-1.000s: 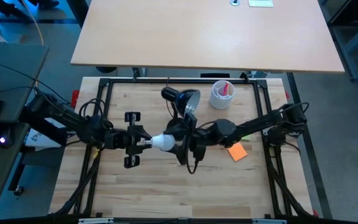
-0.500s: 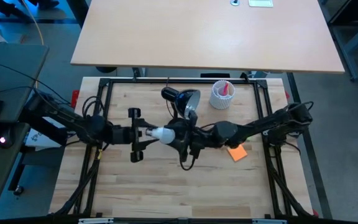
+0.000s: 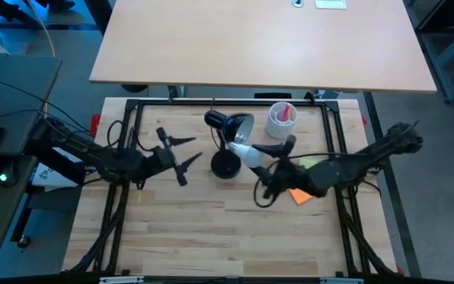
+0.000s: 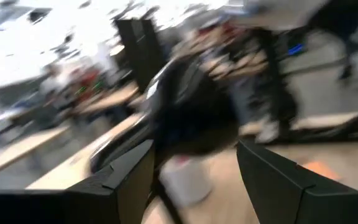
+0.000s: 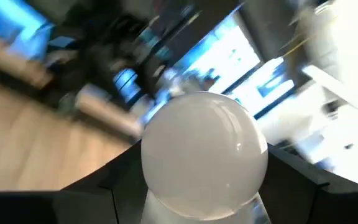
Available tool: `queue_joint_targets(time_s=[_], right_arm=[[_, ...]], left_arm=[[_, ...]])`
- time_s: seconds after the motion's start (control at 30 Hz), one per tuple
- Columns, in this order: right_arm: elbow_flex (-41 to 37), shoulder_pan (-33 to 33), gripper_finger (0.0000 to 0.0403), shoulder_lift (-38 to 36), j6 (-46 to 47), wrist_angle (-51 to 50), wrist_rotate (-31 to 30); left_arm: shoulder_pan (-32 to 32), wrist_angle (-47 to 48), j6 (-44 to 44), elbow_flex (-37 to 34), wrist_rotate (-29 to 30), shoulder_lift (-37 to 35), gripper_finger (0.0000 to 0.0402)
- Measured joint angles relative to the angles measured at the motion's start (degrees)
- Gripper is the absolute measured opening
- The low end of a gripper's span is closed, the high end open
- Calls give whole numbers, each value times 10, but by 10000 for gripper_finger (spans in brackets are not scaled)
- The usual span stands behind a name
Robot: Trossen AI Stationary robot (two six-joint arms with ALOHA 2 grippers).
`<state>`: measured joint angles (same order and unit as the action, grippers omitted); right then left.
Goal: Screw lightbulb
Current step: Insert the white lightbulb into the black lamp
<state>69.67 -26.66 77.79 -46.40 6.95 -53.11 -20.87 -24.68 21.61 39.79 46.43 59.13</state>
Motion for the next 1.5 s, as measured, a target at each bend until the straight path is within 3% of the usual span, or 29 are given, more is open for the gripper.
queue_joint_targets(time_s=[0.1,0.23,0.33,0.47,0.63,0.77,0.87,1.1,1.2,1.3,1.37,1.5], right_arm=[[0,-12,245,-48,142,-156,29],[-21,2,245,-89,304,-258,36],[-64,27,245,-89,329,-223,37],[-119,70,245,-75,322,-83,42],[-139,107,245,-39,320,24,131],[-119,109,245,-10,308,32,176],[-107,94,245,-5,296,12,154],[-104,61,245,-3,273,37,-2],[-103,56,245,4,286,61,-53],[-103,57,245,21,269,62,-68],[-103,64,245,33,264,65,-65],[-77,85,245,59,247,59,-68]], left_arm=[[14,52,-27,0,47,0,225],[72,99,-81,0,-26,1,225],[128,102,-91,0,-70,4,222],[201,71,-85,0,-92,7,205],[273,55,-101,0,-149,29,184],[306,10,-111,0,-202,72,173],[311,-3,-110,0,-198,91,168],[330,-16,-126,0,-216,92,163],[387,-6,-177,0,-303,91,154],[459,-21,-222,0,-467,95,139],[500,-45,-246,0,-546,101,129],[561,-98,-298,0,-641,122,115]])
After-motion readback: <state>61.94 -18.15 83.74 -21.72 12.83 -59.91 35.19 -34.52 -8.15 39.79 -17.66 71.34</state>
